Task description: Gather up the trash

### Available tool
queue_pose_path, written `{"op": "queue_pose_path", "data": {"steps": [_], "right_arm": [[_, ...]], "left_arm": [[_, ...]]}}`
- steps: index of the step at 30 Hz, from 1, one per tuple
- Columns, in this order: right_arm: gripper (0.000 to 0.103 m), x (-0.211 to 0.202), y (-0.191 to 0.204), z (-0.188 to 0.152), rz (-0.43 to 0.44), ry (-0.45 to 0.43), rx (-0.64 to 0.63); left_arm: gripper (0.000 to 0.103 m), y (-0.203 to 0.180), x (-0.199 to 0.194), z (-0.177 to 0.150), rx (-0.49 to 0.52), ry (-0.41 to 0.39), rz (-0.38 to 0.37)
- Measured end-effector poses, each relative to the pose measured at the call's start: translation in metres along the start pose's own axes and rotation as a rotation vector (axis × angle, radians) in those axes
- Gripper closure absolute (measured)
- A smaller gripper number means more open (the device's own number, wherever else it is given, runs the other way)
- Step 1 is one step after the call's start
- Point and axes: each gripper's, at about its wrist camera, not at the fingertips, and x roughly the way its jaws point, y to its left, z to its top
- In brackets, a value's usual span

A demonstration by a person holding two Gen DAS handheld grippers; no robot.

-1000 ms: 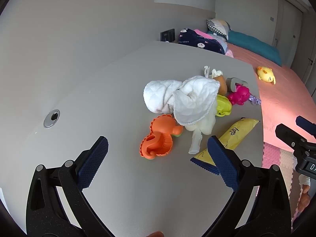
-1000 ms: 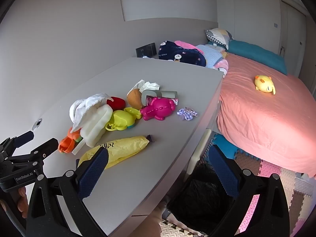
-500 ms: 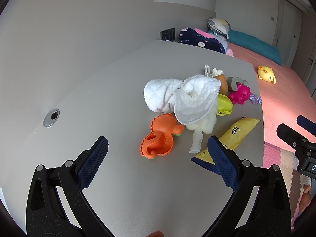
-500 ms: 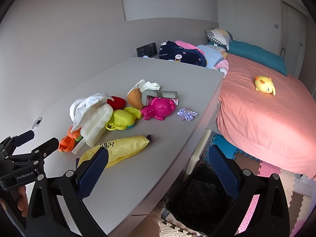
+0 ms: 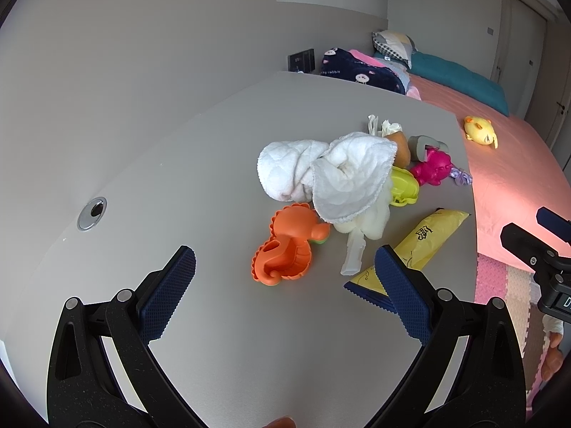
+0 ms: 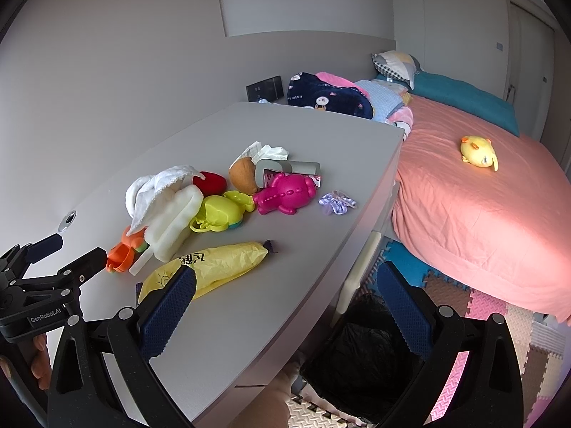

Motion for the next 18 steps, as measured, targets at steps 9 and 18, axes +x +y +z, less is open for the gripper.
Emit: {"op": "queue_pose_path", "data": {"steps": [9, 18], "right_arm": [[0.002, -0.0006, -0.0012, -0.0009, 0.001, 0.0, -0.001], [0.002, -0.0009, -0.0023, -0.0015, 0.0, 0.001, 0.0]], "left_arm": [[0.006, -0.0013, 0.0003, -0.0002, 0.001, 0.002, 0.001], [0.006, -0.0006, 0.0006, -0.0001, 0.0, 0.003, 0.0]]}}
